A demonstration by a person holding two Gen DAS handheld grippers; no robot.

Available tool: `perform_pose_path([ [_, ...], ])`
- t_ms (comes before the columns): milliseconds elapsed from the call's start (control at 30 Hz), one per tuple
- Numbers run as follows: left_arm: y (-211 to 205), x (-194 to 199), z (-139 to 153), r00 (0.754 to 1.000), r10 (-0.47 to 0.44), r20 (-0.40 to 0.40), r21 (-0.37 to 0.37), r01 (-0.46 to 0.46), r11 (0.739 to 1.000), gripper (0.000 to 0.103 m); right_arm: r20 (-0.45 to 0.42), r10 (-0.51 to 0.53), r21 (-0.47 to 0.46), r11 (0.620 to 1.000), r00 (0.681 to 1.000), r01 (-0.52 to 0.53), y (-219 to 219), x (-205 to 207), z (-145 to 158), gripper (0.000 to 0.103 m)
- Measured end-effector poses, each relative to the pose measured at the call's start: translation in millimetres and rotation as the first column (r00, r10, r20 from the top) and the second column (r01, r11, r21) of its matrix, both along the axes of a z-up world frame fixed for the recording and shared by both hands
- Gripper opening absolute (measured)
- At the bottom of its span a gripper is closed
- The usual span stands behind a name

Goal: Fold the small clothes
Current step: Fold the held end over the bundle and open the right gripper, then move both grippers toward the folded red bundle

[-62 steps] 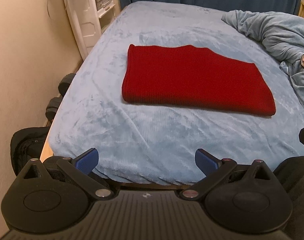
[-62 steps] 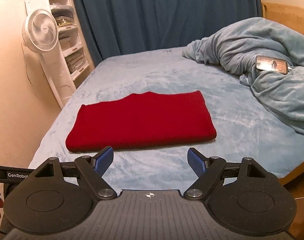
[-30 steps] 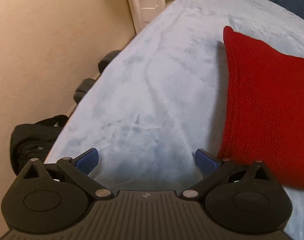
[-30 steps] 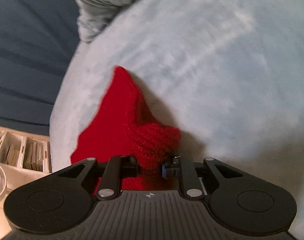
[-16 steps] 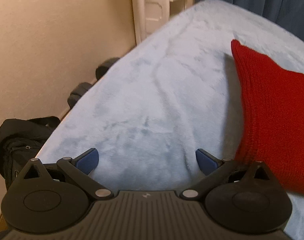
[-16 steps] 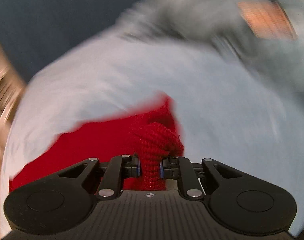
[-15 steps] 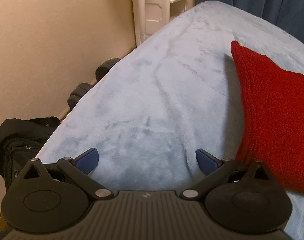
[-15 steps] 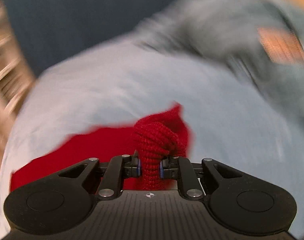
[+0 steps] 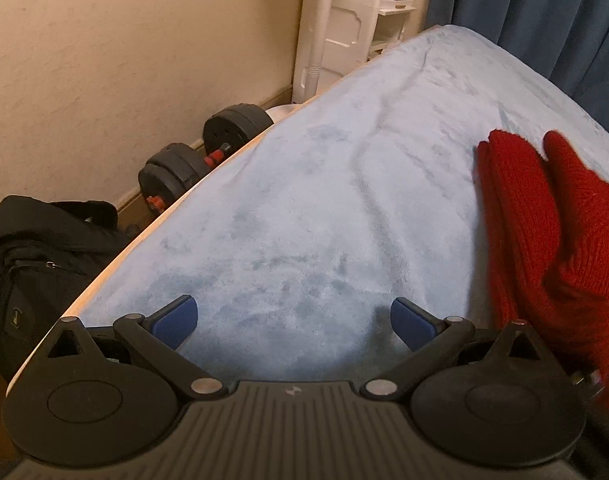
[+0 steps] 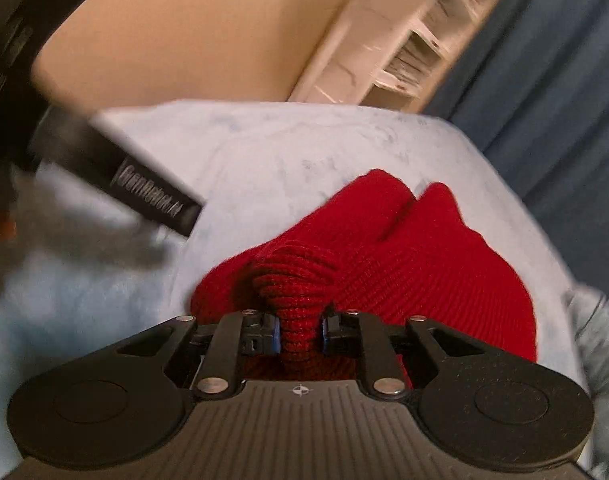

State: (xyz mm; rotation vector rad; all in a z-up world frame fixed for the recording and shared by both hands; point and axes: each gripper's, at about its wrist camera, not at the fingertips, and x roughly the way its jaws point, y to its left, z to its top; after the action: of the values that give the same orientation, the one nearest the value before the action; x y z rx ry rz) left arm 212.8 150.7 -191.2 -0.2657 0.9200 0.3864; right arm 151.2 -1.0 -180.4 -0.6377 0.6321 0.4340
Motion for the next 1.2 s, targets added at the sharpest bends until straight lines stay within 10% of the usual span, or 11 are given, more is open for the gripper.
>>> perform_pose_path([
  [300, 0, -1, 0, 1.0, 0.0, 0.008, -0.009, 0.0, 1.0, 0.103, 0.014, 0.019, 0.095, 0.995, 1.0, -0.02, -2, -14, 32, 0.018],
  [433, 2, -3, 3, 1.0, -0.005, 0.005, -0.014, 0.005, 1.0, 0.103, -0.021, 0.051, 0.023, 0.998, 0.998, -0.051, -1, -25, 9, 0.04],
  [567, -3, -5, 28, 0.997, -0.055, 0.055, -0.068, 0.059, 0.996, 0.103, -0.153, 0.085, 0.238, 0.97, 0.985, -0.047, -30, -37, 52, 0.05],
  [767, -39, -1, 76, 0.967, -0.192, 0.164, -0.06, 0.205, 0.977, 0.103, -0.019, -0.246, 0.354, 0.905, 0.969, 0.237, -104, -40, 99, 0.05],
  [933, -71, 12, 37, 0.98, -0.199, -0.024, 0.111, 0.2, 0.973, 0.103, -0.242, -0.324, 0.226, 0.898, 0.915, 0.378, -119, -14, 44, 0.051],
  [1033, -62, -2, 1, 0.967, -0.164, -0.195, 0.193, 0.202, 0.96, 0.103, -0.213, -0.239, 0.123, 0.955, 0.947, 0.269, -103, -43, 16, 0.058],
  [1200, -48, -36, 40, 0.978, -0.181, -0.1, 0.148, 0.195, 0.97, 0.103, -0.202, -0.195, 0.261, 0.934, 0.96, 0.244, -107, -77, 58, 0.055],
])
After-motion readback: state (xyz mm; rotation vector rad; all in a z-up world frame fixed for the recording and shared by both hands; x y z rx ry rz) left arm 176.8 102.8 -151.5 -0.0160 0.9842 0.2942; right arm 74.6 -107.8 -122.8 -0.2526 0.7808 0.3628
